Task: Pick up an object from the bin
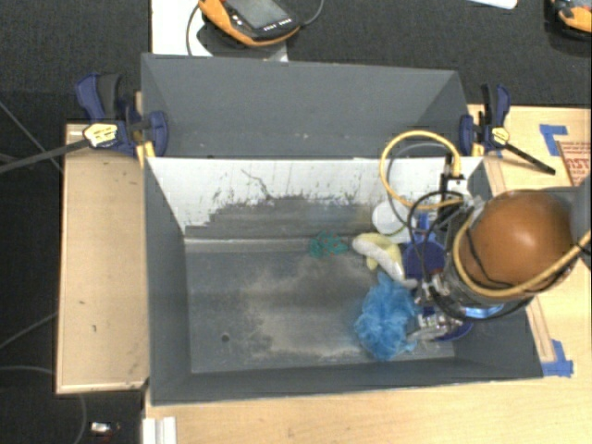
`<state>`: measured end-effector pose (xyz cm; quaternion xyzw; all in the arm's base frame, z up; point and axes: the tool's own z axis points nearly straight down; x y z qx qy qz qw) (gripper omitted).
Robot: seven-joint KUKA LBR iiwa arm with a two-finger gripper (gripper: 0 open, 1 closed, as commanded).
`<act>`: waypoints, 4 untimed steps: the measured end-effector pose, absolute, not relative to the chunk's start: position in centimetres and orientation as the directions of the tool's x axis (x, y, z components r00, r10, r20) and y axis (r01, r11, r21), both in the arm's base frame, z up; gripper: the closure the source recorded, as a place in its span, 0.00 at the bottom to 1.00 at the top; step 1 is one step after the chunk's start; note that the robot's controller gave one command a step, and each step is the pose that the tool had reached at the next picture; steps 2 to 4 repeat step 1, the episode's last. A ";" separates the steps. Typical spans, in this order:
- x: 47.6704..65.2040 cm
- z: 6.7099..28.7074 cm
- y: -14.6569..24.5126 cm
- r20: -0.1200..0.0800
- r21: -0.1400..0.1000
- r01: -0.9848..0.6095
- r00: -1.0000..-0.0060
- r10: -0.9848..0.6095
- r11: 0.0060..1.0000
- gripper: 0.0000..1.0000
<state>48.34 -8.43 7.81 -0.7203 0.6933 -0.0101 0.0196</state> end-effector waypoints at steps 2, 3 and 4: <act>49.3 7.2 -8.3 0.001 -0.043 -0.913 0.406 -0.914 -0.405 1.00; 49.3 7.2 -8.3 0.001 -0.043 -0.913 0.406 -0.914 -0.405 1.00; 49.3 7.2 -8.3 0.001 -0.043 -0.913 0.406 -0.914 -0.405 1.00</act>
Offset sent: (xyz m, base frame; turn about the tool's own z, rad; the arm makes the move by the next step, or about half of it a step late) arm -0.0061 -0.0379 -0.0001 0.0423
